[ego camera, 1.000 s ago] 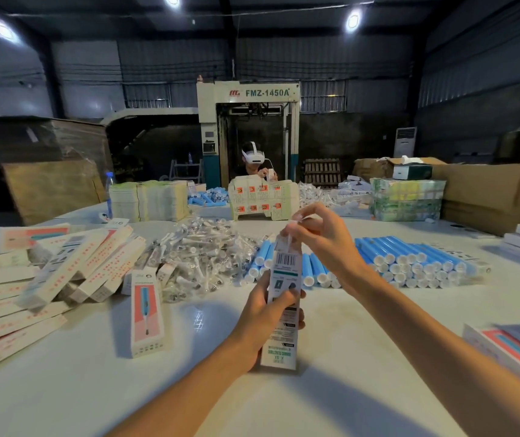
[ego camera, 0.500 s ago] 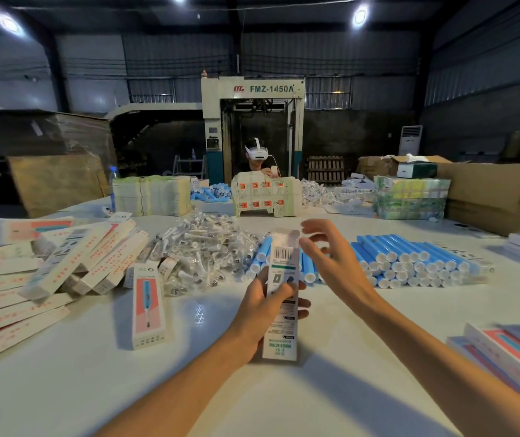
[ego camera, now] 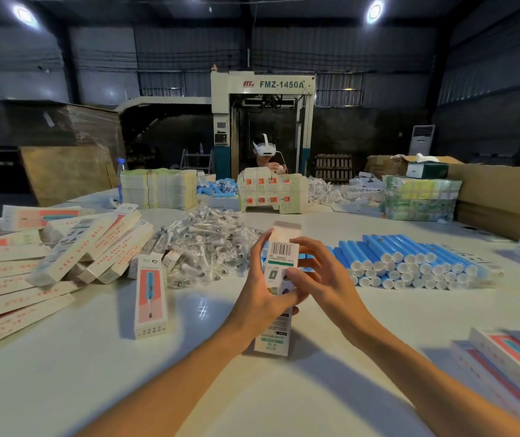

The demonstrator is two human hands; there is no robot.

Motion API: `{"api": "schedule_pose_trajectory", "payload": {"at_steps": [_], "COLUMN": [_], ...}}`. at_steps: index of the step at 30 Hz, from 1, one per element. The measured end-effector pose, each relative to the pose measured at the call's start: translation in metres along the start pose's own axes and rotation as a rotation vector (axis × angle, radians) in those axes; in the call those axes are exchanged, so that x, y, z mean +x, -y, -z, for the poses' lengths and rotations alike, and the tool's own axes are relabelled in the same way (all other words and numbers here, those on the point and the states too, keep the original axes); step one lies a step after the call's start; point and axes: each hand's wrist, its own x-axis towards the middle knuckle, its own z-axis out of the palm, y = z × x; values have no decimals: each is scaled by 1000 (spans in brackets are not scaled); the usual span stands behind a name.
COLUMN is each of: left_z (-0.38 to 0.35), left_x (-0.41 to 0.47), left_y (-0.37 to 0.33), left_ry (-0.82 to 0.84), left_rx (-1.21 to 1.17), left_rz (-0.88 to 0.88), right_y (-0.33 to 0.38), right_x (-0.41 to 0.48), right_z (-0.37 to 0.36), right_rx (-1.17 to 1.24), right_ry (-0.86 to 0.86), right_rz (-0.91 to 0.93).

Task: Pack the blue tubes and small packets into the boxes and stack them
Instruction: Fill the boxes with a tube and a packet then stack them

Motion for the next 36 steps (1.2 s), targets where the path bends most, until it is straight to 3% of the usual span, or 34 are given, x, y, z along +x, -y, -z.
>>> {"api": "schedule_pose_trajectory", "payload": {"at_steps": [9,11,16,27,33,36], "left_z": [-2,-2,-4,-8,-9,-10], "left_x": [-1,-1,-1,-2,-4,-6], "left_y": [-3,-4,-3,-3,-9,-12], "left_ry": [-72,-62,39,132,108,111], "left_rx": [102,86,24,-13,52,82], "left_rz": [38,34,4,31,29,14], "right_y": [4,6,18,22,28,30], "right_x": [0,-1,6,8,12,13], "right_z": [6,6,11,26,28,27], "right_rx": [-277,-216,-31,-420,-110,-69], "right_ry": [60,64,-112,-121,-121,-142], "right_rz": [48,28,44,195,41,19]}}
